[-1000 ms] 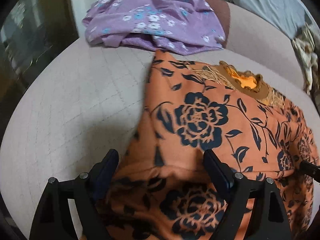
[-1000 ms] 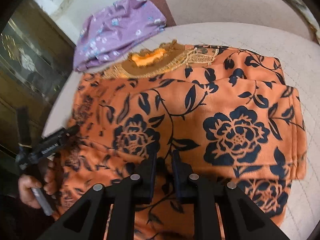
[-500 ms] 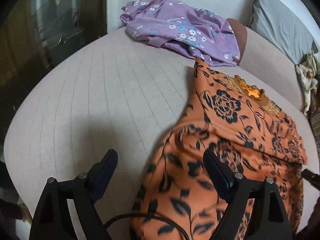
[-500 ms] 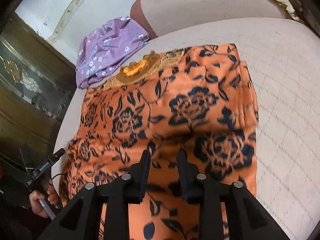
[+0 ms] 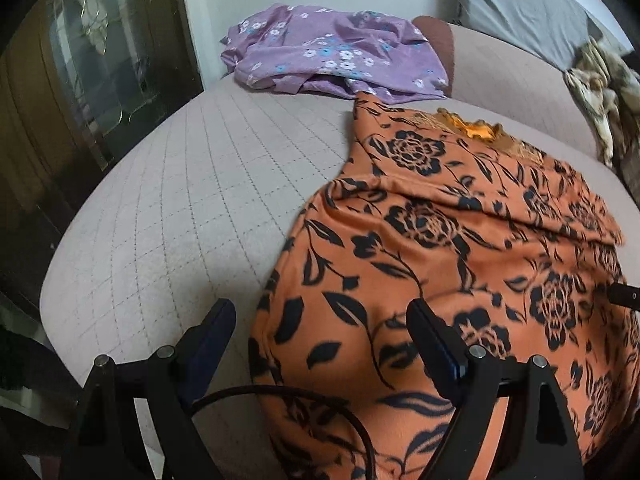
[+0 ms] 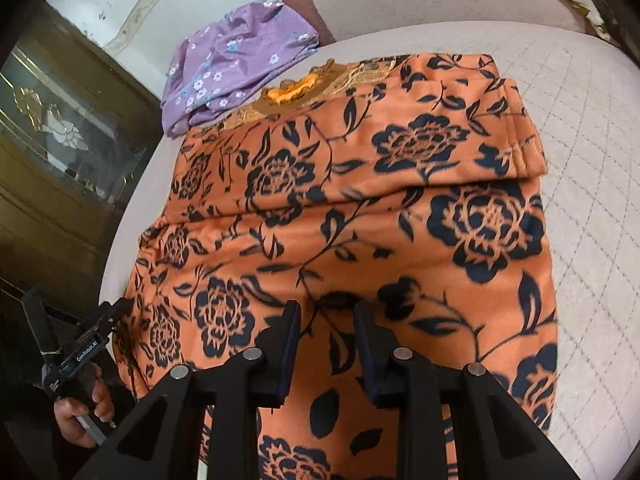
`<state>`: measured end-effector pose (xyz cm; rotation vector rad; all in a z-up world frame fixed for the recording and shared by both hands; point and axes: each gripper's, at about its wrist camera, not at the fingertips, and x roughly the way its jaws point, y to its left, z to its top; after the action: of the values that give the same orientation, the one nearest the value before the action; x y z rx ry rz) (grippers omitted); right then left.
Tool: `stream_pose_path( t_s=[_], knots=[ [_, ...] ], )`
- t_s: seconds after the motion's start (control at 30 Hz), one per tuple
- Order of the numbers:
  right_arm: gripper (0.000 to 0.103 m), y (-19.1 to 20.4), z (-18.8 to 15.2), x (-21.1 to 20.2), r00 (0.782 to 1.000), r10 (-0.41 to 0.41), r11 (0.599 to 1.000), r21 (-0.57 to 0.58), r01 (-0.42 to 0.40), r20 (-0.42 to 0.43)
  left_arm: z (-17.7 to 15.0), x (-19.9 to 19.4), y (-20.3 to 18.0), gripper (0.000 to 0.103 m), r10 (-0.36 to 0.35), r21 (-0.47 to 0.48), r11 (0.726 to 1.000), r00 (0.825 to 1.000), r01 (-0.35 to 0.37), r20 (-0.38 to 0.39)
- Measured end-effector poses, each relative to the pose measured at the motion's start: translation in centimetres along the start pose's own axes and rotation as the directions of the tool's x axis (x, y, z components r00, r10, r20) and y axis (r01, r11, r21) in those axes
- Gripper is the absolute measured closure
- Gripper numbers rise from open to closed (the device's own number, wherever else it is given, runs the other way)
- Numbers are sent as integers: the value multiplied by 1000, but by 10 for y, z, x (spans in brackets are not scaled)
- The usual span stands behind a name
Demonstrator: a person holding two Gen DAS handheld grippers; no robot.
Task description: Fold small clothes
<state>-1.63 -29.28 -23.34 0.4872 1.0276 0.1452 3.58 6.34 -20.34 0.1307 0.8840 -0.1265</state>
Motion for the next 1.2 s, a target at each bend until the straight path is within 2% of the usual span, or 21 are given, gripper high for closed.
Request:
stream_pose_path(
  t_s=[0.2, 0.43, 0.57, 0.87, 1.03, 1.2],
  knots=[
    [72, 13, -13, 3, 1000, -16, 999, -51, 16, -12, -11, -8, -14, 15, 13, 58, 998, 1000, -13, 10],
    [72, 19, -23, 12, 999, -24, 998, -66, 21, -47, -15, -16, -16, 15, 23, 63, 998, 999, -25, 32],
    [72, 23, -30, 12, 999, -42, 996, -86, 39, -31, -20, -21, -15, 15, 34, 62, 997, 999, -36, 30],
    [72, 23, -47, 6, 1000, -12, 998, -63, 11, -17, -37, -26, -12, 15, 56, 95, 994, 998, -56, -2],
    [72, 23, -57, 1, 1000, 2, 997, -77, -4, -20, -44, -32, 18, 15, 88, 67, 994, 996, -86, -34],
    [72, 21, -61, -1, 1000, 14, 996, -85, -16, -24, -38, -55, 86, 15, 212, -37, 976, 977, -213, -25]
  ],
)
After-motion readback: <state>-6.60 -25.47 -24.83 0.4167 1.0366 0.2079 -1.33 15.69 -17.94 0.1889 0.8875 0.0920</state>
